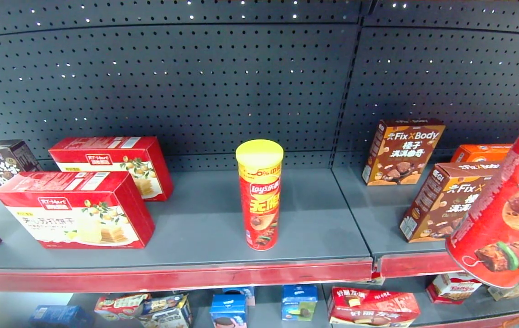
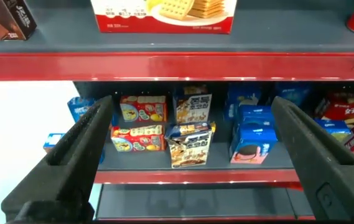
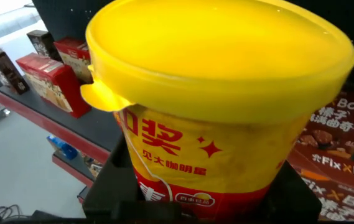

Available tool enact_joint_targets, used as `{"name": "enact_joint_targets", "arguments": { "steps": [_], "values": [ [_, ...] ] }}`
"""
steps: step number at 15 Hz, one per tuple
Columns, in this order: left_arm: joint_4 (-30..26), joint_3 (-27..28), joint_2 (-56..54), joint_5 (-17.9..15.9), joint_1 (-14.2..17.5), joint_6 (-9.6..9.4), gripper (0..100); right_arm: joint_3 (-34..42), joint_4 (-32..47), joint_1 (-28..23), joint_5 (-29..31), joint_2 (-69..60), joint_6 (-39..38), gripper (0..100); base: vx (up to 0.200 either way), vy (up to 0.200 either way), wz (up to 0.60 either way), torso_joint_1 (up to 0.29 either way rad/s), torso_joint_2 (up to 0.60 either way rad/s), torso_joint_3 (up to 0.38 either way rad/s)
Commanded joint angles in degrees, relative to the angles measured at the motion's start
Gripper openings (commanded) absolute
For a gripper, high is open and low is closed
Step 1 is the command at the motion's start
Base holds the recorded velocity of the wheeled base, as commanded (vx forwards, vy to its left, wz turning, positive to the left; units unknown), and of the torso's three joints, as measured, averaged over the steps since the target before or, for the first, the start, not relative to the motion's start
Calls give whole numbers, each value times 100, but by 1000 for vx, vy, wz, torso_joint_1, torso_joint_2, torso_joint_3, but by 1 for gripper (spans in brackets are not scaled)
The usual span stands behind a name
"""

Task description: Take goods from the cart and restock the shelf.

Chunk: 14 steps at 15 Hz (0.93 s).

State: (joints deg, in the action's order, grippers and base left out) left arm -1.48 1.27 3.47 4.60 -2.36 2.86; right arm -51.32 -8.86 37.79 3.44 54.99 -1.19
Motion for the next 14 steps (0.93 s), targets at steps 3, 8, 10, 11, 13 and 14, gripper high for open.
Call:
{"name": "enact_joint_targets", "arguments": {
  "steps": [3, 8, 10, 11, 13, 14],
  "values": [
    [-2, -4, 30, 15, -1, 4, 100, -88, -248, 44, 8, 600, 67, 0, 0, 0, 0, 0, 0, 0],
    [-2, -4, 30, 15, -1, 4, 100, 122, -898, 167, -45, 934, 14, 0, 0, 0, 0, 0, 0, 0],
    [-2, -4, 30, 15, -1, 4, 100, 360, -1162, 255, -36, 899, -21, 0, 0, 0, 0, 0, 0, 0],
    [-2, -4, 30, 15, -1, 4, 100, 448, -1170, 290, -27, 864, -30, 0, 0, 0, 0, 0, 0, 0],
    [-2, -4, 30, 15, -1, 4, 100, 474, -1162, 387, 280, 882, 14, 0, 0, 0, 0, 0, 0, 0],
    [-2, -4, 30, 15, -1, 4, 100, 474, -1153, 387, 368, 882, 32, 0, 0, 0, 0, 0, 0, 0]
  ]
}}
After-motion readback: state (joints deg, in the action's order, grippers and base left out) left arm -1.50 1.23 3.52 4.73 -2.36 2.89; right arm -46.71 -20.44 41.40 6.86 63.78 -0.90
